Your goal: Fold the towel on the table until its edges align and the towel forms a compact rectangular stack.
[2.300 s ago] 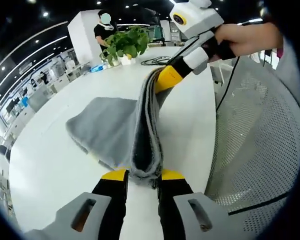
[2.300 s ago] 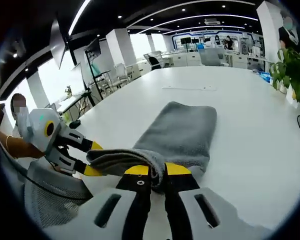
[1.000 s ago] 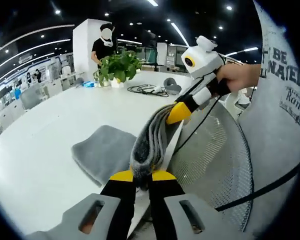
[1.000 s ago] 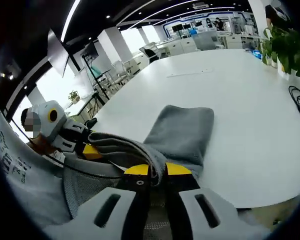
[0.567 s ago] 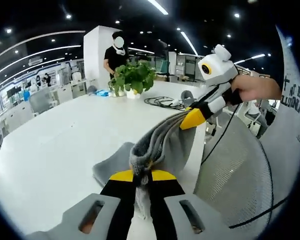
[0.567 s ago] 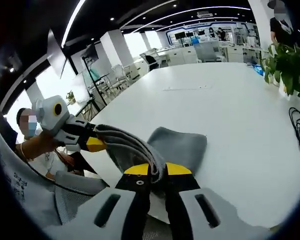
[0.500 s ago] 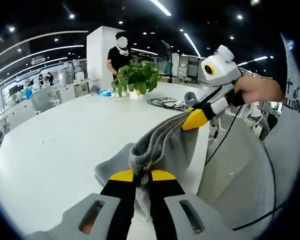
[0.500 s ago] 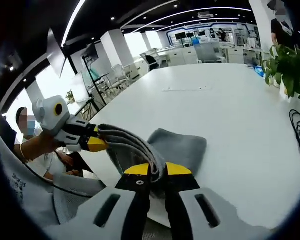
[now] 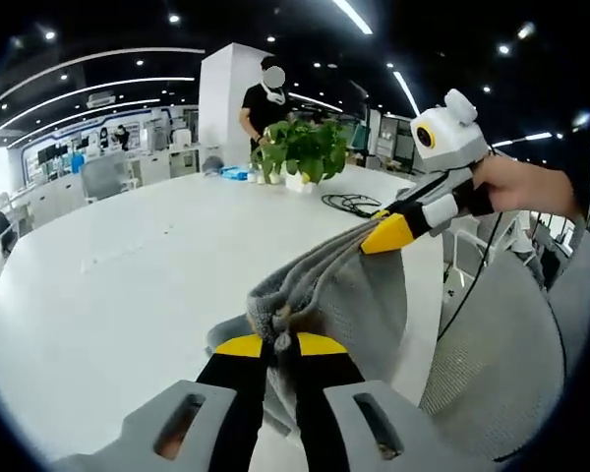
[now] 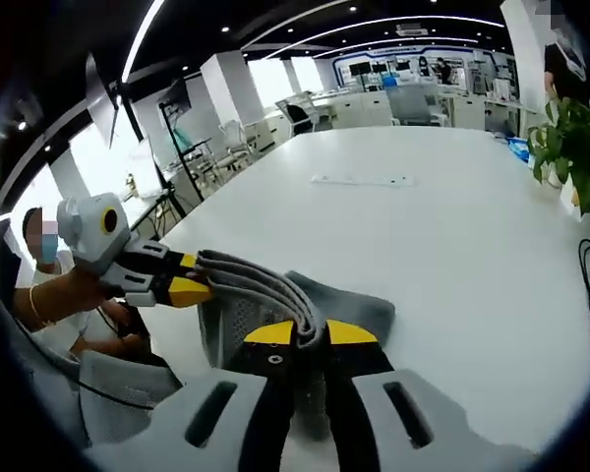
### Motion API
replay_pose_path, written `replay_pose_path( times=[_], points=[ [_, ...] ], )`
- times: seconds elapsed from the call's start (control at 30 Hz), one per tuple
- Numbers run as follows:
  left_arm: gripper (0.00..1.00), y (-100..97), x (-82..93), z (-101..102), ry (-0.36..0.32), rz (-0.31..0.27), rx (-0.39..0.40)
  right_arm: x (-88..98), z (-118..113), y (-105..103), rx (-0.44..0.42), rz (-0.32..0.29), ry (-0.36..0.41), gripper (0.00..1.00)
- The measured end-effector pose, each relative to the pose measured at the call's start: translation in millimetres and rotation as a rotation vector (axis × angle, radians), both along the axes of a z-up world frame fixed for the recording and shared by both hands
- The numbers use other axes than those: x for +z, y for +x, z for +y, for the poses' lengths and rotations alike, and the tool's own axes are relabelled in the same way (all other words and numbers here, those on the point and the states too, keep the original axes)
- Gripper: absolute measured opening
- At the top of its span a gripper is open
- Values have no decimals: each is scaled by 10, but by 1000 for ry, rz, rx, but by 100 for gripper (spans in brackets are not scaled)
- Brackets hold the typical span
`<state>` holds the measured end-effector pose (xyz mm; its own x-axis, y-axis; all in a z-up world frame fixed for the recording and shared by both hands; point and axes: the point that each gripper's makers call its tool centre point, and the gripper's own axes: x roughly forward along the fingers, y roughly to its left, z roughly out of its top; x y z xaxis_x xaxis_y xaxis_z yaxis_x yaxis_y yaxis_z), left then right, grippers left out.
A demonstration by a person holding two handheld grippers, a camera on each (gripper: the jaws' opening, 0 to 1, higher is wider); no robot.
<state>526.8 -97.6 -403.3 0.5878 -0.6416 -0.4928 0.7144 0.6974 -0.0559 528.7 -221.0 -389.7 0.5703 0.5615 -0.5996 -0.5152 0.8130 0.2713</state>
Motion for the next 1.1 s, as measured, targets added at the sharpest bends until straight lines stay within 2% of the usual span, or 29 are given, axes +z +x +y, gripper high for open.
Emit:
replay_pose_path(
  times=[0.3,0.47,0.63,0.73,0.77,0.8,0.9,0.97,1.1],
  points=[
    [10,263,-353,-17,5,68,56,-312,-7,322,3,31,-23,8],
    [10,378,-557,-32,12,106,89,-575,-23,516,-7,52,-39,7],
    [10,480,-753,23,7,140,142,-708,7,555,-3,65,-44,7],
    [10,491,-859,58,31,149,176,-833,-26,656,6,69,-50,7],
    [10,494,-899,46,22,159,189,-879,-41,668,22,57,-77,6],
    [10,497,-921,45,20,165,200,-927,-63,702,35,36,-111,6],
    [9,501,-937,16,39,162,209,-1019,-33,716,60,22,-136,6],
    [8,495,-982,15,50,172,209,-1046,-7,697,66,25,-141,6],
    [7,493,-1030,15,73,150,208,-1176,-43,725,62,23,-131,6]
  ],
)
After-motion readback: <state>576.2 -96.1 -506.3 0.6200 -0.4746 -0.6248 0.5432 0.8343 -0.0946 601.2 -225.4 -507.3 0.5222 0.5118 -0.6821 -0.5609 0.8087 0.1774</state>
